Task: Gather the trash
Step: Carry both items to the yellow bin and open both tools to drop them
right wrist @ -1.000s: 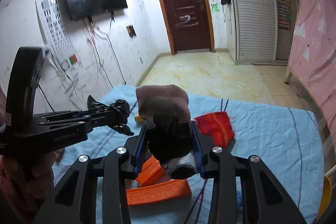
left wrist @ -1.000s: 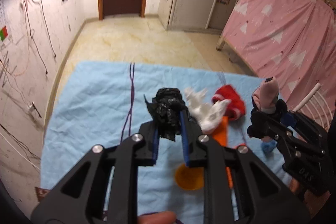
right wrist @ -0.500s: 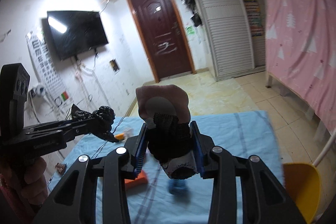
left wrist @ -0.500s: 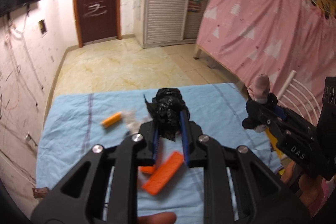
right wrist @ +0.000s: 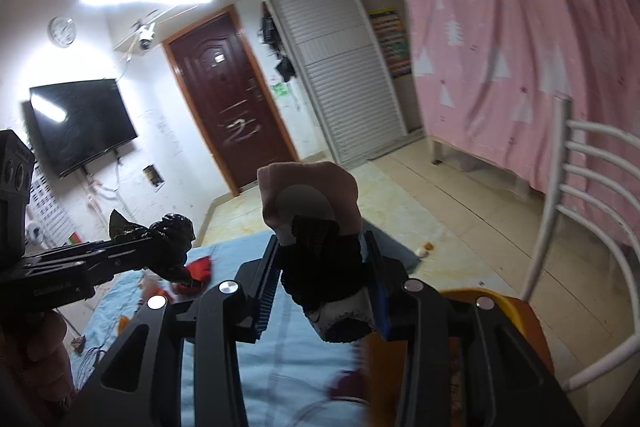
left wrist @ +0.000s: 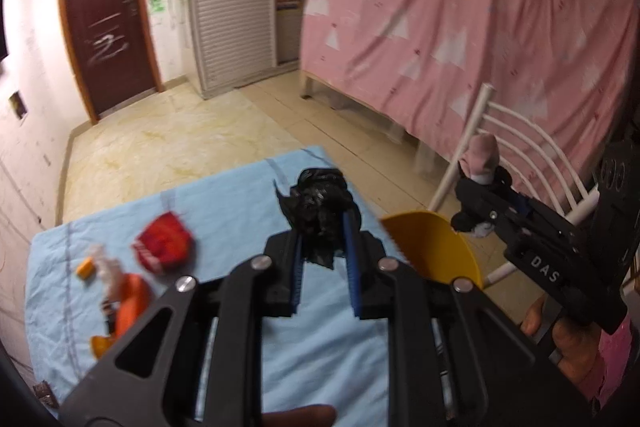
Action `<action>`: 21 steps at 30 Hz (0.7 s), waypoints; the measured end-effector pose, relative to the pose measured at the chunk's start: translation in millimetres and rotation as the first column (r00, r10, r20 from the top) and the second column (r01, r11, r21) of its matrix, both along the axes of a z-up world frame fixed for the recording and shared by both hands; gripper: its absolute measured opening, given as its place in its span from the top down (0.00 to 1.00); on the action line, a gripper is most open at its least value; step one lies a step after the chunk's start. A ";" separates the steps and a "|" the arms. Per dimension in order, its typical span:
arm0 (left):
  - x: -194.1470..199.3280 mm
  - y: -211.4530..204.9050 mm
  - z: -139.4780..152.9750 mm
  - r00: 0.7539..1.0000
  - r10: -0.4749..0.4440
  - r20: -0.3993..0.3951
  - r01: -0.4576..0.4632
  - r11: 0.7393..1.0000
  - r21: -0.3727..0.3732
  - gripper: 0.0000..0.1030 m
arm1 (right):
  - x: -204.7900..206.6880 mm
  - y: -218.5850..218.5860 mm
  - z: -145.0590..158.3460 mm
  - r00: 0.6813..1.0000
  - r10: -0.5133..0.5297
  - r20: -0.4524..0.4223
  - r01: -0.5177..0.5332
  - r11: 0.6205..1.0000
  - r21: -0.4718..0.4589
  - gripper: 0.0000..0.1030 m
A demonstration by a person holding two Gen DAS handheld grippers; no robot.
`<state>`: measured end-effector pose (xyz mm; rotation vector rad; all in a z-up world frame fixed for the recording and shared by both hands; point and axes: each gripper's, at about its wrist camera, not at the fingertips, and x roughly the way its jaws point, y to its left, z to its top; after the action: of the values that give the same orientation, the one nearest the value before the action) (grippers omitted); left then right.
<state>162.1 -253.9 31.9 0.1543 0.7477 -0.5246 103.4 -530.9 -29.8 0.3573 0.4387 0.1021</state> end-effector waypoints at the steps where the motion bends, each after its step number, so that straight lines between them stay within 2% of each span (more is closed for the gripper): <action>1: -0.7 -8.1 -1.4 1.000 -0.009 -0.004 0.009 1.000 0.006 0.84 | -2.5 -10.9 -3.5 1.000 -0.013 -0.003 0.013 1.000 0.008 0.68; 9: -2.7 -82.6 -15.5 0.995 -0.079 -0.054 0.082 0.995 0.057 0.84 | 0.6 -49.1 -17.8 0.998 -0.058 -0.027 0.060 0.997 0.053 0.65; 10: -1.3 -87.0 -15.4 0.994 -0.086 -0.061 0.090 0.994 0.058 0.82 | 0.9 -54.7 -21.3 0.997 -0.070 -0.034 0.072 0.996 0.061 0.64; 12: 1.7 -101.1 -19.1 0.992 -0.095 -0.078 0.100 0.993 0.065 0.72 | 0.9 -61.8 -23.8 0.995 -0.093 -0.036 0.095 0.993 0.076 0.61; 14: 3.5 -110.5 -22.5 0.992 -0.093 -0.080 0.100 0.992 0.075 0.71 | 0.1 -66.6 -25.9 0.993 -0.115 -0.039 0.118 0.989 0.085 0.60; 16: 4.9 -115.2 -25.7 0.991 -0.097 -0.093 0.104 0.992 0.075 0.62 | -0.1 -71.6 -27.5 0.992 -0.123 -0.040 0.126 0.988 0.092 0.57; 21: 9.4 -108.4 -30.4 0.992 -0.075 -0.104 0.084 0.993 0.081 0.62 | 0.3 -71.8 -27.8 0.991 -0.126 -0.034 0.129 0.987 0.091 0.55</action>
<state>171.5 -362.3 1.5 0.2393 0.8655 -0.5797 103.7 -602.7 -57.6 0.4785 0.4387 -0.0073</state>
